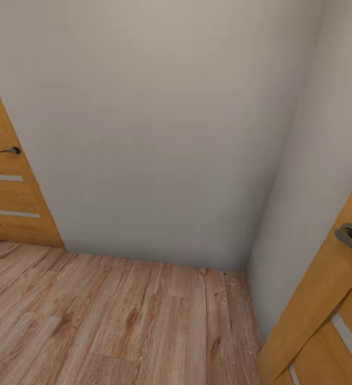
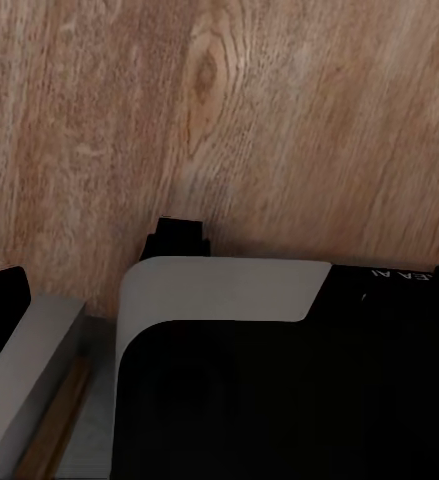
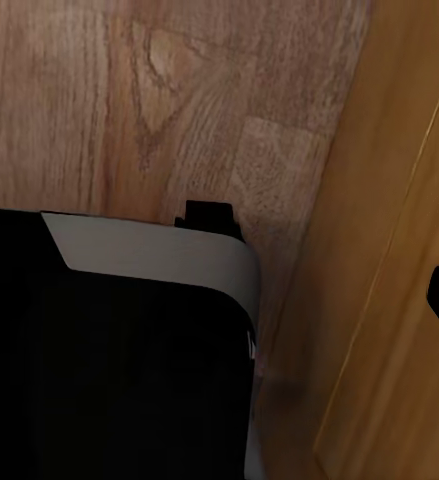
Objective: Move the two storage containers from the living room to the garage. In the garage, place one container on the floor and stack the other container on top of it (either order is fine).
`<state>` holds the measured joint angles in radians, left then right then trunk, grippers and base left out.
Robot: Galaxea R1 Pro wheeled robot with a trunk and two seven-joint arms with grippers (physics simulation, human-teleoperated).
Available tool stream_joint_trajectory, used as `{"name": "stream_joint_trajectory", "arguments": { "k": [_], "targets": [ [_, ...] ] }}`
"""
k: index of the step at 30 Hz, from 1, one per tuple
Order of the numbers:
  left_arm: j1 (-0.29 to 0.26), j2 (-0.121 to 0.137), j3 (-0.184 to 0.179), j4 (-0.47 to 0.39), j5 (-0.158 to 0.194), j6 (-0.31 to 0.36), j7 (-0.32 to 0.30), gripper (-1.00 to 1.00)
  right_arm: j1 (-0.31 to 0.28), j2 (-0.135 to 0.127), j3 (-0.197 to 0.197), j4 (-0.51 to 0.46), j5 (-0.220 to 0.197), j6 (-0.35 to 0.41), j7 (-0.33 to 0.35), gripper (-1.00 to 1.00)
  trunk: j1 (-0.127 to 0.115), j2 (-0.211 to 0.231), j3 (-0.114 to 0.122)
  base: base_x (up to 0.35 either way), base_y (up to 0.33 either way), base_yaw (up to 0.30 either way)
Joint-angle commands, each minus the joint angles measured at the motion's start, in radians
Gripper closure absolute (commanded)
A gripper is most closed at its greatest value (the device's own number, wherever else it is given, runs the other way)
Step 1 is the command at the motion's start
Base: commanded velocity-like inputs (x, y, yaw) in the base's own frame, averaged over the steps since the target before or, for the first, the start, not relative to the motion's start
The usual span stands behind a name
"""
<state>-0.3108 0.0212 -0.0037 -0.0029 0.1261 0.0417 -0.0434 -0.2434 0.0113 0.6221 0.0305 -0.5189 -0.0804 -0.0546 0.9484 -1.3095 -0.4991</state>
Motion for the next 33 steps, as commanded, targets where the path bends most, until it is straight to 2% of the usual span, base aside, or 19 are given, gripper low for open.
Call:
{"name": "stream_joint_trajectory", "arguments": {
  "k": [1, 7, 33],
  "targets": [
    [-0.001, 0.0, -0.001, 0.0, 0.01, 0.004, -0.004, -1.0, -0.001, 0.001, 0.008, 0.003, -0.009, -0.006, -0.001, -1.0, 0.0, -0.001, -0.001, 0.007, 0.0, 0.268],
    [-0.001, 0.0, -0.001, 0.0, 0.01, 0.004, -0.005, -1.0, -0.001, 0.001, 0.008, 0.003, -0.009, -0.006, -0.001, -1.0, 0.0, -0.001, -0.001, 0.169, 0.0, 0.269],
    [-0.001, 0.0, -0.002, 0.0, 0.009, 0.004, -0.006, -1.0, -0.001, 0.001, 0.008, 0.003, -0.009, -0.006, -0.001, -1.0, 0.0, -0.001, -0.001, 0.313, 0.0, 0.26]
  ]
}}
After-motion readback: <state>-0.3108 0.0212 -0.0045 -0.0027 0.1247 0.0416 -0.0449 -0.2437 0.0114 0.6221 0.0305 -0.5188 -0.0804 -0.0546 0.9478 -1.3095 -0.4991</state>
